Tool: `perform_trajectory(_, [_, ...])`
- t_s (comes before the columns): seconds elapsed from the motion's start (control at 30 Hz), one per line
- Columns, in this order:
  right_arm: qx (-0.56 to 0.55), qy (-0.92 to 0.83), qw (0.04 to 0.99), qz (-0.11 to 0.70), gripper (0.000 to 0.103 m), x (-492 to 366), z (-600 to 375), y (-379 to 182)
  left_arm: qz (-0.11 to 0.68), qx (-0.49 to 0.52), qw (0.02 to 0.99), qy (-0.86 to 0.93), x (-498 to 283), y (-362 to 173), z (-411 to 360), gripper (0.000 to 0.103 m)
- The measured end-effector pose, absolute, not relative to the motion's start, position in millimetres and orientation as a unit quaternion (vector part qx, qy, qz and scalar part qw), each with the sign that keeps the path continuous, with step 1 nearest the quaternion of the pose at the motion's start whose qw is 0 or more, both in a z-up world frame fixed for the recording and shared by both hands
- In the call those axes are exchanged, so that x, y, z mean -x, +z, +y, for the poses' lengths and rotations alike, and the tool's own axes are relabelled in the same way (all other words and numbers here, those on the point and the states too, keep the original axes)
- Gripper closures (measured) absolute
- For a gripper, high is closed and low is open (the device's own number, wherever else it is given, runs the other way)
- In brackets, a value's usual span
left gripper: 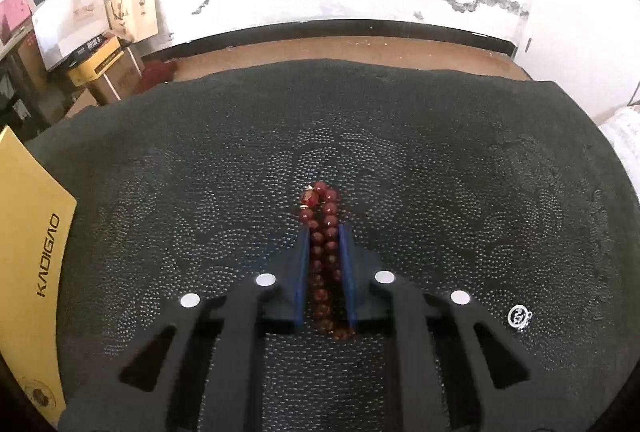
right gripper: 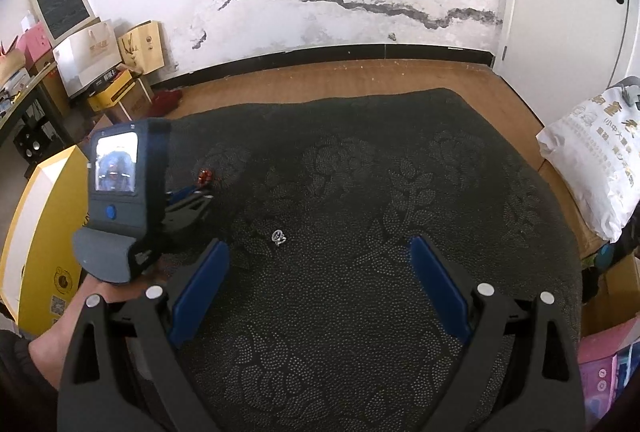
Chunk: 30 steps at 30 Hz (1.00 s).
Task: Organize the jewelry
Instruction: 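Grasp the red bead bracelet with the left tool, then grasp the small silver charm with the right tool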
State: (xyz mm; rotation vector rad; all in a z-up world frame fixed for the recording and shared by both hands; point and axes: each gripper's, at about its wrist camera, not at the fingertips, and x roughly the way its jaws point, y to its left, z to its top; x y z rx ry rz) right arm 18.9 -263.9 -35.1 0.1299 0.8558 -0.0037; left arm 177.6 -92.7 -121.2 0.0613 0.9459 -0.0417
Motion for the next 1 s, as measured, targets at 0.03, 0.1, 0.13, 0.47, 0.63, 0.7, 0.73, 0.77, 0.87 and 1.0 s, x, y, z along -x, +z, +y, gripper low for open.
perform_trajectory(0.03, [-0.063,-0.001,0.908,0.415,0.014,-20,-264,-36,0.457,-0.025,0.889,-0.023,-178,-120,-91,0.093])
perform_trajectory(0.1, [-0.060,-0.002,0.908,0.416,0.014,-22,-263,-37,0.463,-0.014,0.886,-0.030,-177,-118,-84,0.096])
perform_trajectory(0.13, [-0.057,-0.002,0.908,0.416,0.014,-23,-262,-38,0.467,-0.008,0.884,-0.032,-177,-117,-81,0.096])
perform_trajectory(0.47, [-0.027,0.002,0.899,0.438,0.014,-40,-257,-66,0.427,0.008,0.904,-0.038,-139,-45,-36,0.096])
perform_trajectory(0.63, [-0.007,0.020,0.887,0.462,0.014,-49,-241,-98,0.418,0.018,0.907,-0.044,-104,-20,-11,0.096])
perform_trajectory(0.7, [0.003,0.028,0.884,0.467,0.014,-54,-234,-109,0.420,0.020,0.906,-0.052,-100,-16,-6,0.096])
perform_trajectory(0.73, [0.017,0.035,0.882,0.469,0.014,-59,-229,-115,0.419,0.024,0.906,-0.055,-97,-14,-3,0.096])
perform_trajectory(0.77, [0.027,0.043,0.882,0.469,0.015,-64,-226,-119,0.419,0.026,0.906,-0.058,-97,-13,1,0.096])
perform_trajectory(0.87, [0.038,0.077,0.872,0.481,0.019,-83,-227,-132,0.423,0.034,0.904,-0.059,-97,-12,10,0.096])
perform_trajectory(1.0, [0.051,0.105,0.879,0.463,0.025,-95,-228,-136,0.431,0.046,0.899,-0.061,-99,-12,24,0.096])
